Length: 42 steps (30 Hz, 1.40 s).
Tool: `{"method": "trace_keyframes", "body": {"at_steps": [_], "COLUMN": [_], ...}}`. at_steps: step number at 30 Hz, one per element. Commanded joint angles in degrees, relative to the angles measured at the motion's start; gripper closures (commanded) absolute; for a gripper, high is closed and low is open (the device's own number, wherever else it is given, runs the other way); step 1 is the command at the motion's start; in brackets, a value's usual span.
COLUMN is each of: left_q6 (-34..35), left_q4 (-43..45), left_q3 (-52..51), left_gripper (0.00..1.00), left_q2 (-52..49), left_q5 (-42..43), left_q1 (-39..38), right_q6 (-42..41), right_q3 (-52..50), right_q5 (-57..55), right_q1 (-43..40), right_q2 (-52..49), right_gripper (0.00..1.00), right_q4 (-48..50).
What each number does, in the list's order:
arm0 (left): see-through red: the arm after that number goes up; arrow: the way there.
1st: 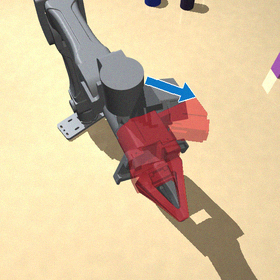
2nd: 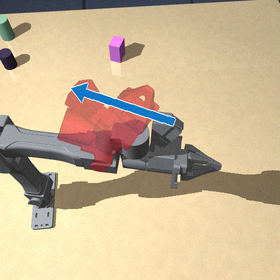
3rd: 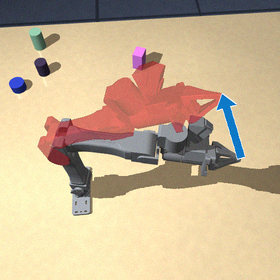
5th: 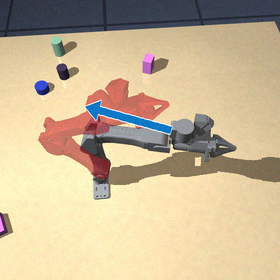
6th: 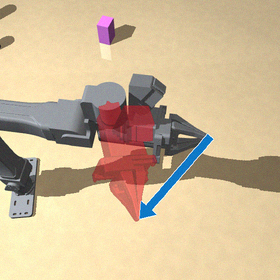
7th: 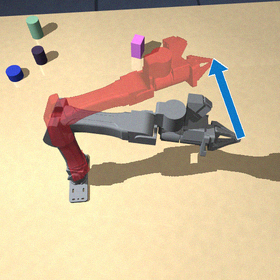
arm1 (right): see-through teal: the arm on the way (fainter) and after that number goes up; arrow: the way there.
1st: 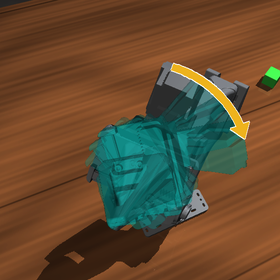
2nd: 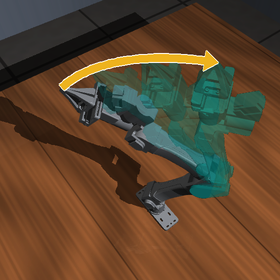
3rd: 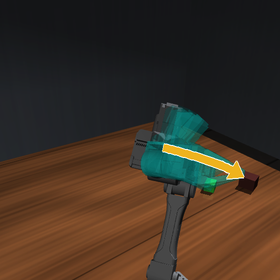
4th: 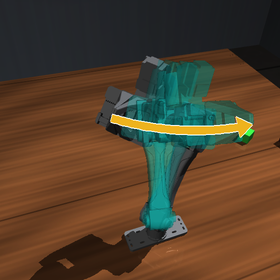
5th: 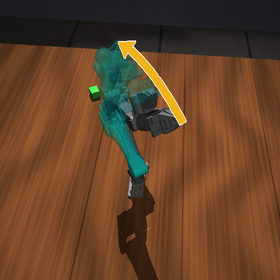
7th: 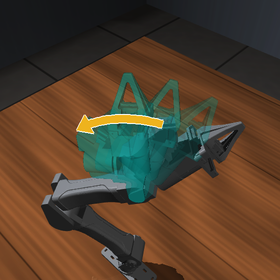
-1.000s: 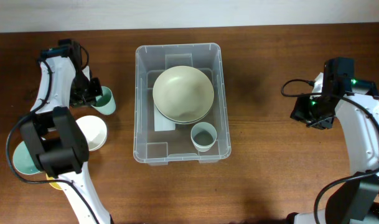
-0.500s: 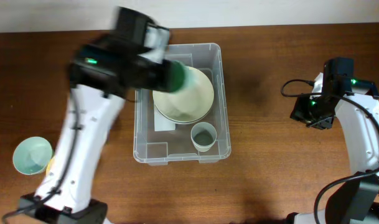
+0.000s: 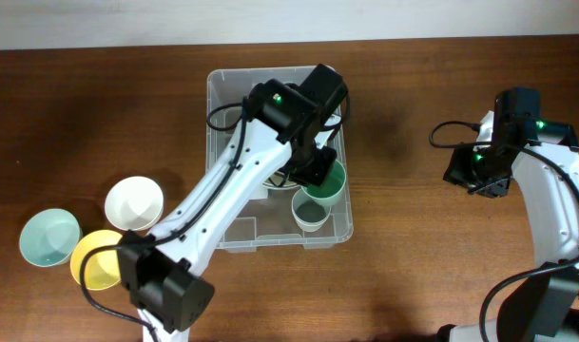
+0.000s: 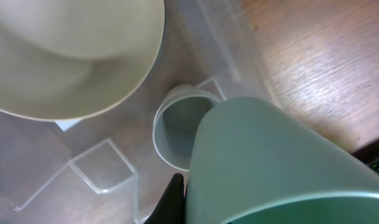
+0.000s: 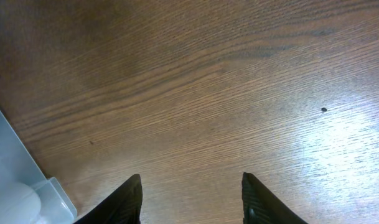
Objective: Pack container
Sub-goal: 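Lower the mint-green cup into the nested cups and release, left gripper, then grasp the white bowl with the left gripper and set it in bin's front-left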
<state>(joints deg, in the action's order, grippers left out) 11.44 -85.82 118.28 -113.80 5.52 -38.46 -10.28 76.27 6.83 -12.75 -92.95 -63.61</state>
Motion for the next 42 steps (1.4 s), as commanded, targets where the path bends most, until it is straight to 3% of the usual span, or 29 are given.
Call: {"method": "trace_keyframes", "body": {"at_steps": [1, 15, 16, 17, 18, 19, 22, 24, 25, 28, 31, 35, 39, 42], "left_q6": [2.5, 4.6, 4.6, 4.6, 4.6, 4.6, 4.7, 8.5, 11.8, 15.8, 17.5, 17.4, 11.3, 10.6], "left_q4": [-1.3, -4.7, -4.7, -4.7, -4.9, -4.9, -5.1, -6.3, -7.3, -6.6, -5.3, -5.7, 2.6, 8.8], "left_q3": [-0.1, -0.1, -0.1, -0.1, -0.1, -0.1, 0.0, 0.0, 0.0, 0.0, -0.1, -2.1, -13.0, -22.0], "left_gripper": [0.99, 0.97, 0.90, 0.64, 0.20, 0.16, 0.13, 0.13, 0.07, 0.05, 0.01, 0.01, 0.01, 0.01], "left_q2": [-1.1, -3.6, -3.6, -3.6, -3.6, -3.6, -3.5, -2.0, 0.9, 7.9, 15.4, 17.9, 17.2, 15.0], "left_q5": [-1.7, -4.0, -4.0, -4.0, -4.0, -4.1, -7.5, -13.7, -17.9, -20.8, -20.8, -20.8, -13.8, -10.9], "left_q1": [0.2, 0.1, 0.1, 0.1, 0.1, 0.1, 0.3, 1.6, 4.2, 11.3, 21.7, 31.9, 41.2, 44.7], "right_q6": [0.4, 0.4, 0.4, 0.4, 0.4, 0.4, 0.4, 0.4, 0.4, 0.4, 0.4, 0.4, 0.4, 0.4], "right_q3": [-0.1, -0.1, -0.1, -0.1, -0.1, -0.1, -0.1, -0.1, -0.1, -0.1, -0.1, -0.1, -0.1, -0.1], "right_q5": [0.3, 0.3, 0.3, 0.3, 0.3, 0.3, 0.3, 0.3, 0.3, 0.3, 0.3, 0.3, 0.3, 0.3], "right_q1": [0.3, 0.3, 0.3, 0.3, 0.3, 0.3, 0.3, 0.3, 0.3, 0.3, 0.3, 0.3, 0.3, 0.3], "right_q2": [0.4, 0.4, 0.4, 0.4, 0.4, 0.4, 0.4, 0.4, 0.4, 0.4, 0.4, 0.4, 0.4, 0.4], "right_gripper": [0.53, 0.53, 0.53, 0.53, 0.53, 0.53, 0.53, 0.53, 0.53, 0.53, 0.53, 0.53, 0.53, 0.53], "right_q4": [0.0, -0.1, -0.1, -0.1, 0.0, 0.0, 0.0, -0.1, 0.0, 0.0, 0.0, 0.0, 0.0, -0.1]}}
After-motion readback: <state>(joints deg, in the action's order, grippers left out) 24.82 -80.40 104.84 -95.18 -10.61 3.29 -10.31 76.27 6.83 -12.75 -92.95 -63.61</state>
